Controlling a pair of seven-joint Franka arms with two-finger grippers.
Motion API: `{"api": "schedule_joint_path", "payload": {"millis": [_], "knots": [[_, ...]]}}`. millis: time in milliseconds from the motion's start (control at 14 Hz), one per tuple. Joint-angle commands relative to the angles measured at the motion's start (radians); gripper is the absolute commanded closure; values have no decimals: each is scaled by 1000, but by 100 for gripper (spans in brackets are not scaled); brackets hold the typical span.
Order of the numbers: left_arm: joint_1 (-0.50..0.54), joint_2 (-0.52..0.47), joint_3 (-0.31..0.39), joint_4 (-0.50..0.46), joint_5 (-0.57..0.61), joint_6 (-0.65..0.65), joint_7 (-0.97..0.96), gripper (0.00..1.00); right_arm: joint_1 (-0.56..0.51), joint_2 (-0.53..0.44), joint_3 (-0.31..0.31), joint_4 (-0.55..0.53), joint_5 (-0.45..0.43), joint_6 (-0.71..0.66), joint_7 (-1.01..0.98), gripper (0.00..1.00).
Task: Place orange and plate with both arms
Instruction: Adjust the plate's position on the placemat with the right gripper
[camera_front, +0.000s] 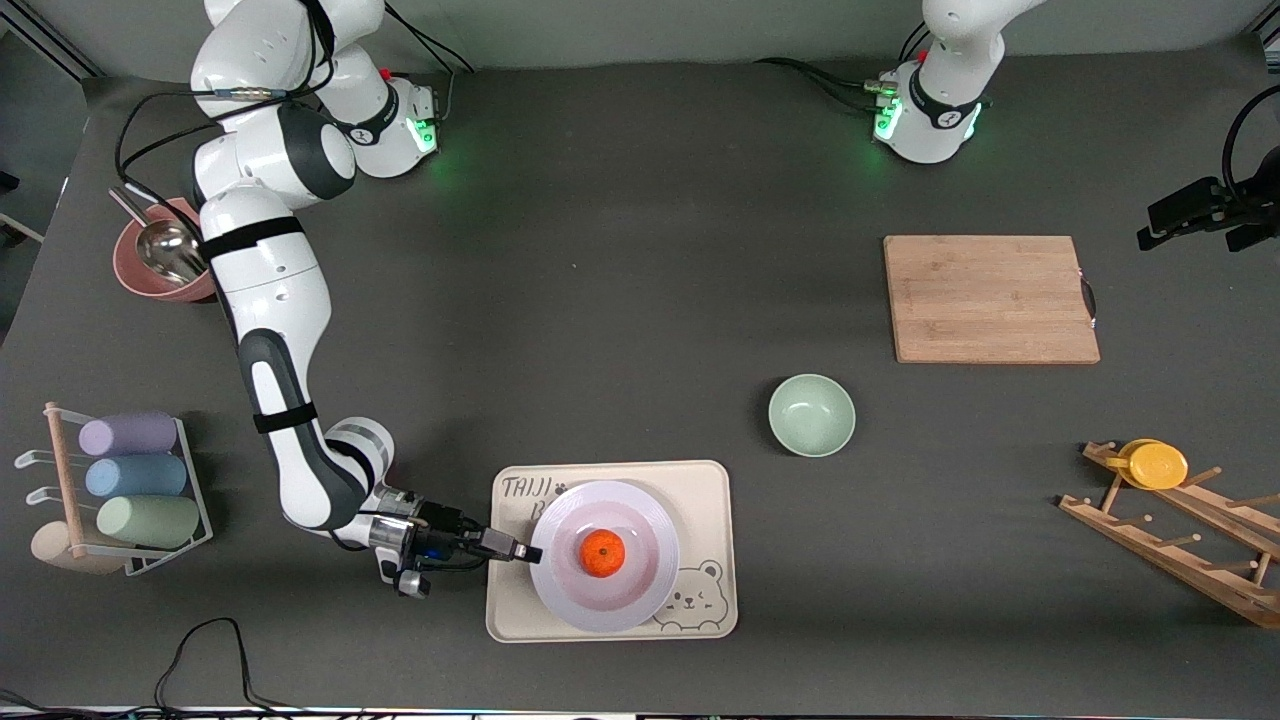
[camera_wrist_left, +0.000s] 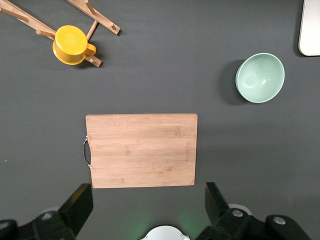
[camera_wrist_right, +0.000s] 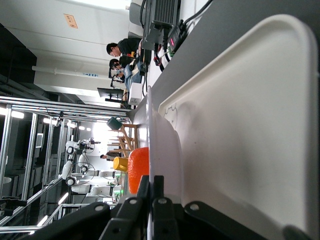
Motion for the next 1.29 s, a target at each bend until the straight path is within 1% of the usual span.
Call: {"api": "schedule_joint_path", "payload": {"millis": [0, 286, 1000, 1071, 1214], "knots": [[-5, -12, 2, 15, 4, -23, 14, 0, -4, 37, 13, 39, 1, -10, -11, 100], [-3, -10, 5, 14, 4, -23, 14, 0, -9, 37, 13, 18, 18, -35, 2, 100], [-5, -10, 3, 12, -8, -18, 13, 0, -9, 28, 4, -13, -1, -33, -8, 100], [-5, -10, 3, 12, -8, -20, 13, 0, -7, 22, 4, -15, -4, -33, 0, 100], [-3, -10, 3, 12, -8, -20, 13, 0, -3, -1, 2, -15, -44, -26, 15, 100]]}}
